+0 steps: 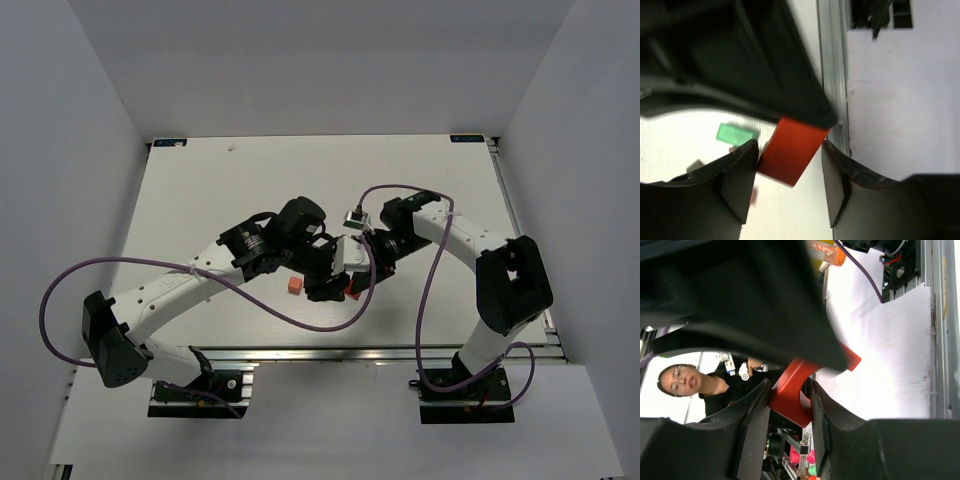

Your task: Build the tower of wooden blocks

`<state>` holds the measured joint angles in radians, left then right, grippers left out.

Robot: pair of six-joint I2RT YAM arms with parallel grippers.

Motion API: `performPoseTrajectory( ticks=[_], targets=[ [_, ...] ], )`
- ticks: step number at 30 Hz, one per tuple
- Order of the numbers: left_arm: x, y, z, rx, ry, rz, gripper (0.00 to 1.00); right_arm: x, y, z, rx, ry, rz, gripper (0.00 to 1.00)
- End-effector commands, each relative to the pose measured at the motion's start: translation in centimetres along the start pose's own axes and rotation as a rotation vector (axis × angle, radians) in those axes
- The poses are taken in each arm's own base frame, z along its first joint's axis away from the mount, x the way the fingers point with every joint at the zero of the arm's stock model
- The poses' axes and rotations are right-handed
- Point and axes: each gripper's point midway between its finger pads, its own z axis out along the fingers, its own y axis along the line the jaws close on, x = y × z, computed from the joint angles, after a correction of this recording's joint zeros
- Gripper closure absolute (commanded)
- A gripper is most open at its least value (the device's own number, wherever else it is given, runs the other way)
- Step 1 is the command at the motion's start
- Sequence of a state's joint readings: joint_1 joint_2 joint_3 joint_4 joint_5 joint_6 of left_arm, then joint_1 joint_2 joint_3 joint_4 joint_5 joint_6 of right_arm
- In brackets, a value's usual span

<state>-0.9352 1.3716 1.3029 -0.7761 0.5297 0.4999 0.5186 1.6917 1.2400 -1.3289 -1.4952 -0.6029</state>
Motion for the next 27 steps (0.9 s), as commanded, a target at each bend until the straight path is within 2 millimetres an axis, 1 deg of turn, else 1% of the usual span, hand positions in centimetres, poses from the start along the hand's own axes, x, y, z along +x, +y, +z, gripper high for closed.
performPoseTrajectory(
  ticks=[1, 3, 5, 6, 7, 8, 11, 12, 16, 18, 22, 23, 24, 26, 27],
  targets=[
    [-5.2, -0.8, -0.7, 0.028, -0.158, 0.113, 0.34, -2.2, 2.3, 0.2, -0.159, -0.103, -0.002, 0.98],
    [-5.3, -0.8, -0.6, 0.031, -0.163, 0.117, 0.31, -2.2, 2.2, 0.2, -0.159, -0.103, 0.001, 0.98],
    [-5.5, -0.8, -0.6, 0.03, -0.167, 0.119, 0.3, -2.2, 2.3, 0.2, -0.159, -0.103, -0.004, 0.98],
    [-5.5, -0.8, -0.6, 0.031, -0.167, 0.122, 0.32, -2.2, 2.3, 0.2, -0.159, -0.103, -0.007, 0.98],
    [-5.4, -0.8, -0.6, 0.03, -0.16, 0.116, 0.39, -2.2, 2.3, 0.2, -0.159, -0.103, -0.004, 0.98],
    [-5.4, -0.7, -0.6, 0.027, -0.158, 0.116, 0.41, -2.3, 2.4, 0.2, -0.159, -0.103, -0.007, 0.98],
    [-4.9, -0.5, -0.6, 0.007, -0.139, 0.108, 0.42, -2.3, 2.5, 0.2, -0.16, -0.102, -0.011, 0.98],
    [-4.3, -0.4, -0.5, -0.005, -0.125, 0.094, 0.42, -2.4, 2.6, 0.2, -0.159, -0.101, -0.014, 0.98],
    [-2.5, 0.0, 0.1, -0.042, -0.083, 0.047, 0.31, -2.5, 2.9, 0.2, -0.161, -0.1, -0.021, 0.97],
    [-1.9, 0.0, 0.1, -0.053, -0.072, 0.029, 0.3, -2.3, 3.2, 0.2, -0.162, -0.099, -0.025, 0.97],
    [-2.0, 0.2, -0.4, -0.082, -0.078, 0.033, 0.28, -2.3, 3.2, 0.2, -0.162, -0.099, -0.024, 0.97],
    [-2.1, 0.2, -0.5, -0.09, -0.082, 0.033, 0.29, -2.3, 3.3, 0.2, -0.162, -0.099, -0.022, 0.97],
    [-2.4, 0.3, -0.7, -0.095, -0.092, 0.038, 0.34, -2.2, 3.2, 0.2, -0.162, -0.099, -0.024, 0.97],
    [-2.5, 0.3, -0.9, -0.1, -0.096, 0.043, 0.37, -2.2, 3.2, 0.2, -0.162, -0.099, -0.022, 0.97],
    [-2.5, 0.4, -0.9, -0.103, -0.094, 0.041, 0.41, -2.2, 3.2, 0.2, -0.162, -0.099, -0.018, 0.97]
  ],
)
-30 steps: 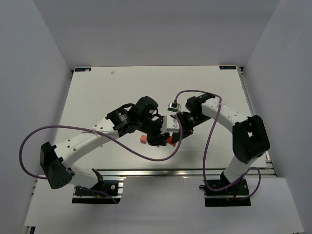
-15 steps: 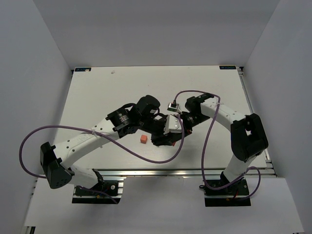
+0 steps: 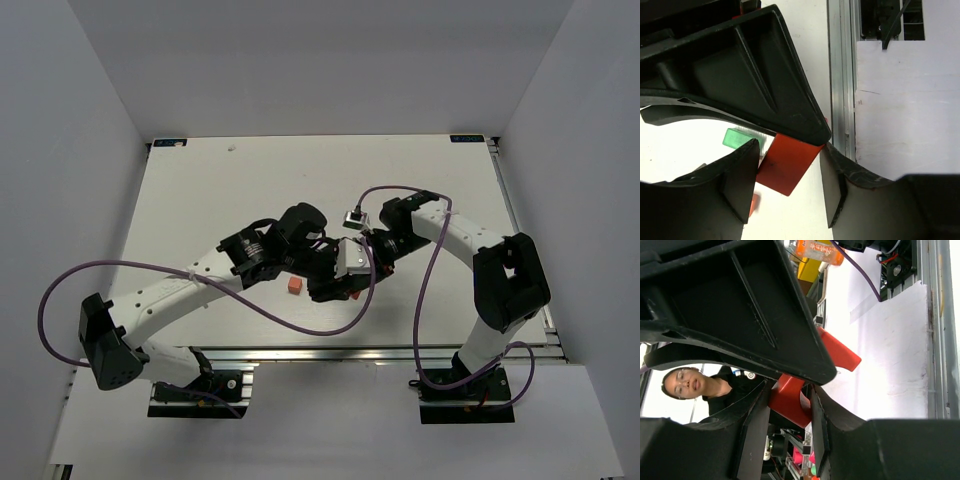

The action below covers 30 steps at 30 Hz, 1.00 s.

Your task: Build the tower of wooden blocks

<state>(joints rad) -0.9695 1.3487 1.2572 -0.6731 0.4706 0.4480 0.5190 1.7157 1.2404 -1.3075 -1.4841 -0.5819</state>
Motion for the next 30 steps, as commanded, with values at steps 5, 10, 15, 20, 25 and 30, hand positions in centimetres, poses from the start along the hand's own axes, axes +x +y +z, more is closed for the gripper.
performPoseTrajectory(
  ticks=[5, 10, 15, 20, 25, 30],
  targets=[
    [-1.9, 0.3, -1.4, -0.053, -0.067, 0.024, 0.53, -1.8, 3.7, 0.2, -0.17, -0.105, -0.032, 0.87],
    [-2.2, 0.6, -1.8, -0.072, -0.07, 0.057, 0.76, -2.3, 3.9, 0.1, -0.169, -0.108, -0.055, 0.69],
    [-2.9, 0.8, -2.6, -0.103, -0.103, 0.075, 0.88, -3.1, 3.8, -0.4, -0.157, -0.119, -0.082, 0.66],
    [-3.3, 1.6, -3.1, -0.162, -0.117, 0.061, 1.0, -3.6, 2.8, -1.6, -0.124, -0.157, -0.091, 0.62],
    [-3.1, 2.1, -3.8, -0.207, -0.103, 0.037, 1.0, -3.9, 2.1, -3.7, -0.054, -0.207, -0.127, 0.37],
    [-3.3, 2.9, -4.7, -0.282, -0.116, 0.0, 1.0, -5.6, 1.5, -8.0, -0.018, -0.36, -0.118, 0.11]
  ],
)
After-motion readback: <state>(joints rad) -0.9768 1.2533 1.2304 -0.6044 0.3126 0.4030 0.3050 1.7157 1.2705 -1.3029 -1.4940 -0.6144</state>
